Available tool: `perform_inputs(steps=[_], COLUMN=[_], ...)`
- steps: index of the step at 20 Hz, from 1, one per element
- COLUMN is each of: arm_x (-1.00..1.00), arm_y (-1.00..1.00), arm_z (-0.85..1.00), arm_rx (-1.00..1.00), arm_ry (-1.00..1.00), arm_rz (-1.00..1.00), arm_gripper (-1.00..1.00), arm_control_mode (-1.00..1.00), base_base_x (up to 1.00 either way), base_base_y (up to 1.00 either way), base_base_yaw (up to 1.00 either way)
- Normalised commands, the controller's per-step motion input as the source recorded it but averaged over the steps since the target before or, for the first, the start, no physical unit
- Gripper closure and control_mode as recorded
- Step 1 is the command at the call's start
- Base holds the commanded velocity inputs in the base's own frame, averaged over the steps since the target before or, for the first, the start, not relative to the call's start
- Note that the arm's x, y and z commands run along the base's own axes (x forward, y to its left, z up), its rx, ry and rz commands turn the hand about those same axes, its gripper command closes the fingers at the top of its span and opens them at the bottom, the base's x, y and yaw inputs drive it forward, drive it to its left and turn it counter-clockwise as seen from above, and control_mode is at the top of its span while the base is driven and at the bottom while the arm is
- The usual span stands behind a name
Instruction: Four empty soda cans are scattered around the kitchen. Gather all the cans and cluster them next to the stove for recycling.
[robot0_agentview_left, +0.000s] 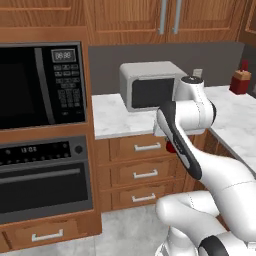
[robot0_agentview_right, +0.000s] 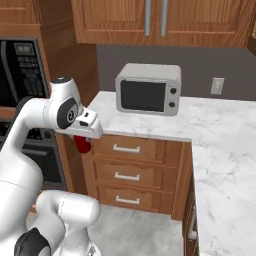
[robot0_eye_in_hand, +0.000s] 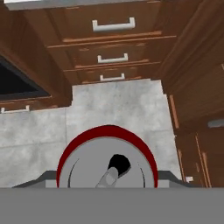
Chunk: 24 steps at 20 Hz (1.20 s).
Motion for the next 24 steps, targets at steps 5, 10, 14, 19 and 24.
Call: perform_inputs(steps=[5,10,14,19,24], arm_x=[0.0,0.0,0.0,0.0,0.0], arm_y=[0.0,0.0,0.0,0.0,0.0], arm_z=[0.0,0.0,0.0,0.0,0.0], arm_rx=[0.0,0.0,0.0,0.0,0.0], arm_ry=[0.0,0.0,0.0,0.0,0.0], arm_rz=[0.0,0.0,0.0,0.0,0.0], arm_gripper=[1.0,1.0,1.0,1.0,1.0], arm_control_mode=[1.0,1.0,1.0,1.0,1.0], base_base_x=[-1.0,-1.0,-0.96,-0.67,-0.91], base_base_y=[0.0,0.0,-0.08,-0.13,-0.24], base_base_yaw=[0.0,0.0,0.04,0.06,0.01])
